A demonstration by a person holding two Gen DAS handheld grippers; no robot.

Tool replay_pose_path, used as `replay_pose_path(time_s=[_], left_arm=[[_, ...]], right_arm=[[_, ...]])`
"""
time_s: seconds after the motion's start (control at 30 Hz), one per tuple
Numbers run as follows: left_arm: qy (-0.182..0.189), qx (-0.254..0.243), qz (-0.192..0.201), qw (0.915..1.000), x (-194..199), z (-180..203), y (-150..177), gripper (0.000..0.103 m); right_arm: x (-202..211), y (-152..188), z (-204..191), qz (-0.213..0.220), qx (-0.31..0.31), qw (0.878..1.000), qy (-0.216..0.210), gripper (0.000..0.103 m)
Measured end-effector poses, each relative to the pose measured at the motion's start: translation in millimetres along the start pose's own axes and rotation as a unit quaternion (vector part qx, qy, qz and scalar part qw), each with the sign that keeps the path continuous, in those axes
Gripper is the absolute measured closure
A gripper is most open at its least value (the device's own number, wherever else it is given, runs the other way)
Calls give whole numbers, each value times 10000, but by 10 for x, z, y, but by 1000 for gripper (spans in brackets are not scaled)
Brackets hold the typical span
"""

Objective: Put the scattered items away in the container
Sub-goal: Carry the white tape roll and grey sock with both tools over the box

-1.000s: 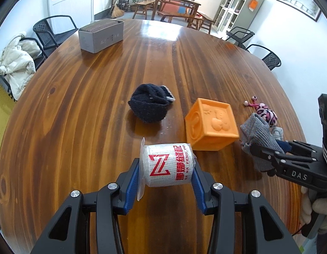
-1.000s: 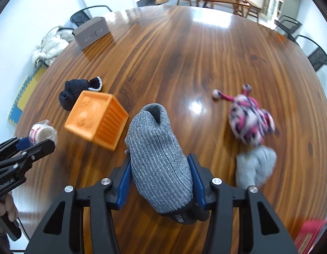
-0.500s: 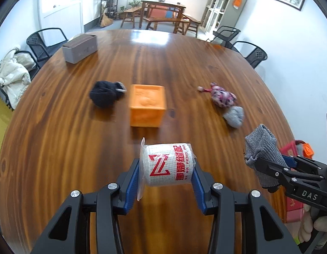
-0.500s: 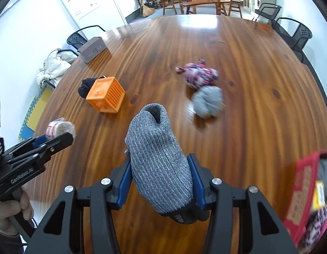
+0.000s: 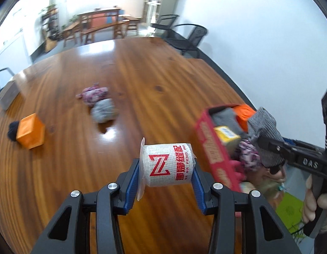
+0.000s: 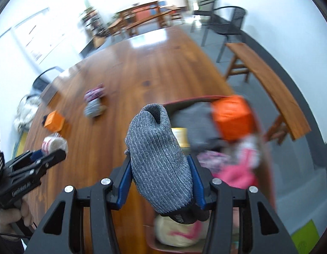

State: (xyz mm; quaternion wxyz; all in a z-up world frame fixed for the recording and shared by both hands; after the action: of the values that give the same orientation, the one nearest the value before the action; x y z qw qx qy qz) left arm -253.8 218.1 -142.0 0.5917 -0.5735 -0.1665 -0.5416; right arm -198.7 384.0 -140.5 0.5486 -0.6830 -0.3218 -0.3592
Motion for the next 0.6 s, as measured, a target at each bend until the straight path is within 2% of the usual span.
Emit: replay_pose_path(time_s=[0.23,0.4,0.6], left_arm=[[459,-709,-302,9960,-259,950,172,56],[604,-989,-471,9921,-393,1320,279,56],[700,-1124,-779,9881,-554,1543,409,56]], right_arm=[[176,96,699,155,-508,9984,182,49],[243,94,886,238,-534,9982,147,49],[256,103,1063,271,-551,9981,58,49]])
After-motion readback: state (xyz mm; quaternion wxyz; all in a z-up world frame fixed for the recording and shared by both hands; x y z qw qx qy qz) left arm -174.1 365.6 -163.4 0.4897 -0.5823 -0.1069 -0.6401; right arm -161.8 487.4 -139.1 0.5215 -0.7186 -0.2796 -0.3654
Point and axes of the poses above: each gripper's, at about its wrist camera, not at the fingertips, and x roughly against the way its jaws point, z to its right, y to its underside, the point moved 6 cm from there along -x, roughly the way its jaws point, and after that the axes turned 8 degrees about x, right-handed, at the moved point
